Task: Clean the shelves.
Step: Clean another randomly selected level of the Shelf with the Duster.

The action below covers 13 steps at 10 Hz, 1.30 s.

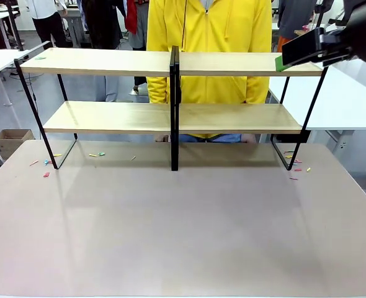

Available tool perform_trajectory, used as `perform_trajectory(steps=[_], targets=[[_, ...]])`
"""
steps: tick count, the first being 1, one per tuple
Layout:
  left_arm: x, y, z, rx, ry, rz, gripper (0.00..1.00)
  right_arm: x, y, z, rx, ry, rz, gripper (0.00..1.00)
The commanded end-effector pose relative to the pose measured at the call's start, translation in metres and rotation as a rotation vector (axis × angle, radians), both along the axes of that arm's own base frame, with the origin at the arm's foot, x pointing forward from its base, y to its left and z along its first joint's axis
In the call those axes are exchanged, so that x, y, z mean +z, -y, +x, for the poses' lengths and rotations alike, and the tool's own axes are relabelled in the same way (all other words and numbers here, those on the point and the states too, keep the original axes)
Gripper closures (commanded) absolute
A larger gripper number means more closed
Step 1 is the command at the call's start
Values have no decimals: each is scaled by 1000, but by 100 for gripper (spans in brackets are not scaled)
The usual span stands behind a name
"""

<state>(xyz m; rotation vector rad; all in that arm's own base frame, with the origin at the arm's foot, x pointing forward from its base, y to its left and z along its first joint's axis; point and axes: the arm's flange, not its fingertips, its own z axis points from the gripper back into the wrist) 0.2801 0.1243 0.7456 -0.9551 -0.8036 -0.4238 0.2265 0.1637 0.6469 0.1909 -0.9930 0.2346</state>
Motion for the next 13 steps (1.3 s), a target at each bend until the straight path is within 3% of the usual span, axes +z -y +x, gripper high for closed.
perform_trajectory(steps=[1,2,3,9,10,13], targets=[[-2,-28,10,-178,11,-173,88,1,0,0,-4,2,3,0],[-3,-25,13,-106,-19,-206,88,1,0,0,-4,2,3,0],[-5,-23,-4,-104,40,-77,88,1,0,0,-4,2,3,0],[-5,-23,-4,-104,40,-77,88,1,0,0,-4,2,3,0],[-10,-23,-3,-90,6,-72,88,1,0,0,-4,2,3,0],[-20,37,1,-36,-26,131,88,1,0,0,-4,2,3,0]])
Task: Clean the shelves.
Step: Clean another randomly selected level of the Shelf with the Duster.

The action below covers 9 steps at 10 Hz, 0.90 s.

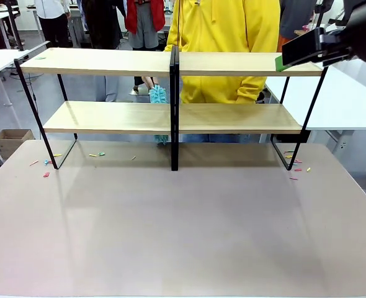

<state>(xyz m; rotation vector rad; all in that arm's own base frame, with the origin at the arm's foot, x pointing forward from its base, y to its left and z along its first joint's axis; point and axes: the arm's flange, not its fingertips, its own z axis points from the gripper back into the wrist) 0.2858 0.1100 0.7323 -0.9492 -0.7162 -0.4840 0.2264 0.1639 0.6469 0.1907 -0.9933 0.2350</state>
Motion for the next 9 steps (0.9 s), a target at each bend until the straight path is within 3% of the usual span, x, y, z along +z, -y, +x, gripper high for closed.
perform_trajectory(steps=[1,3,5,7,9], targets=[[-14,41,-4,119,-8,181,88,1,0,0,-4,1,3,0],[-35,80,10,214,-69,407,88,1,0,0,-4,1,3,0],[-51,110,34,393,0,508,88,1,0,0,-4,1,3,0],[-53,125,54,499,47,563,88,1,0,0,-4,1,3,0],[-59,135,70,483,-1,666,88,1,0,0,-4,1,3,0]])
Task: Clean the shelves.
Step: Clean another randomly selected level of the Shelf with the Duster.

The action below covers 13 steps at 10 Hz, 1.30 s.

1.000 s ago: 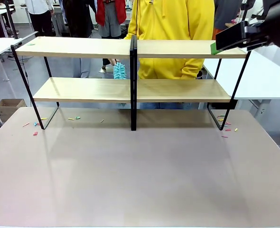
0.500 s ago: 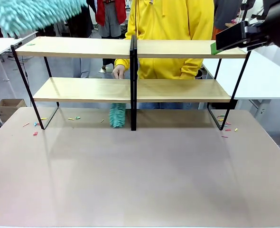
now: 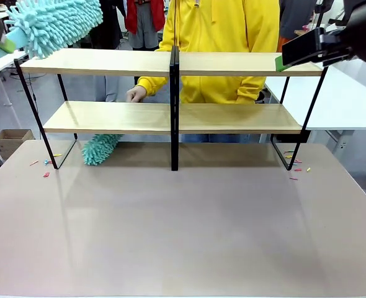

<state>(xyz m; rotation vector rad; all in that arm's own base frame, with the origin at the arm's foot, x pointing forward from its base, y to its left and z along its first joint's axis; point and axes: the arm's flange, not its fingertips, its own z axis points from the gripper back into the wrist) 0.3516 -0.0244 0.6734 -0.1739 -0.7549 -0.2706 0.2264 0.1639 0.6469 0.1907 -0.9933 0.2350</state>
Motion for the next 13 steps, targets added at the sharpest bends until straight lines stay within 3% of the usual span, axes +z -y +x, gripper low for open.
perform_trajectory(steps=[1,4,7,8,9,11,13], targets=[[-3,2,11,-27,-115,53,88,1,0,0,-4,1,3,0],[-5,-3,21,51,-152,103,88,1,0,0,-4,1,3,0],[-2,-17,14,282,-186,250,88,1,0,0,-4,1,3,0],[1,-20,10,349,-165,276,88,1,0,0,-4,1,3,0],[7,-21,7,417,-86,265,88,1,0,0,-4,1,3,0],[14,-15,0,312,-10,204,88,1,0,0,-4,1,3,0],[14,-15,0,229,-48,164,88,1,0,0,-4,1,3,0]])
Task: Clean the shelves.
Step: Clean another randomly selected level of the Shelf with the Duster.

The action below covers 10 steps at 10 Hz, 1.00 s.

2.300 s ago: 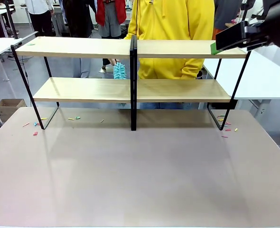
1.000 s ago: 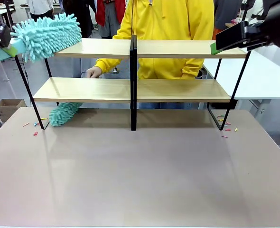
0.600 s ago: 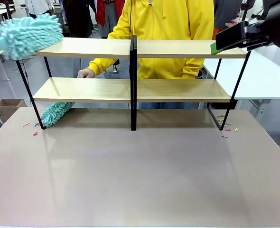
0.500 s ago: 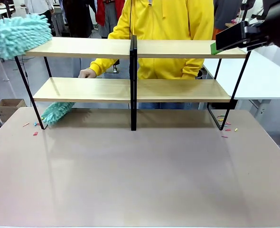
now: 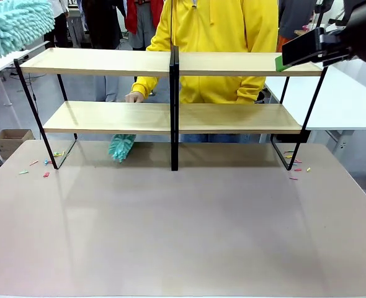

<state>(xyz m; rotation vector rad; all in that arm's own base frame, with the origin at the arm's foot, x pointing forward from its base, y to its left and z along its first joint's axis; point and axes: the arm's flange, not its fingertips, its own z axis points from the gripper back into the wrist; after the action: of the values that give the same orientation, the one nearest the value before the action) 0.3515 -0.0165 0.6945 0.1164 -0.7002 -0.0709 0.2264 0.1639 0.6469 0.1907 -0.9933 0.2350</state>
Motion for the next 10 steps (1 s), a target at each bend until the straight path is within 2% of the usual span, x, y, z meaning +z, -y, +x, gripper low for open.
perform_trajectory(steps=[1,2,4,5,7,9,10], targets=[[-6,-10,1,-64,-3,-57,88,1,0,0,-4,1,3,0],[-2,-14,0,-134,-12,-123,88,1,0,0,-4,1,3,0],[23,-34,-10,-442,-68,-405,88,1,0,0,-4,1,3,0],[38,-52,-18,-567,-67,-532,88,1,0,0,-4,1,3,0],[64,-103,-38,-840,-121,-767,88,1,0,0,-4,1,3,0],[73,-159,-58,-1003,-80,-944,88,1,0,0,-4,1,3,0],[70,-188,-69,-990,3,-992,88,1,0,0,-4,1,3,0]])
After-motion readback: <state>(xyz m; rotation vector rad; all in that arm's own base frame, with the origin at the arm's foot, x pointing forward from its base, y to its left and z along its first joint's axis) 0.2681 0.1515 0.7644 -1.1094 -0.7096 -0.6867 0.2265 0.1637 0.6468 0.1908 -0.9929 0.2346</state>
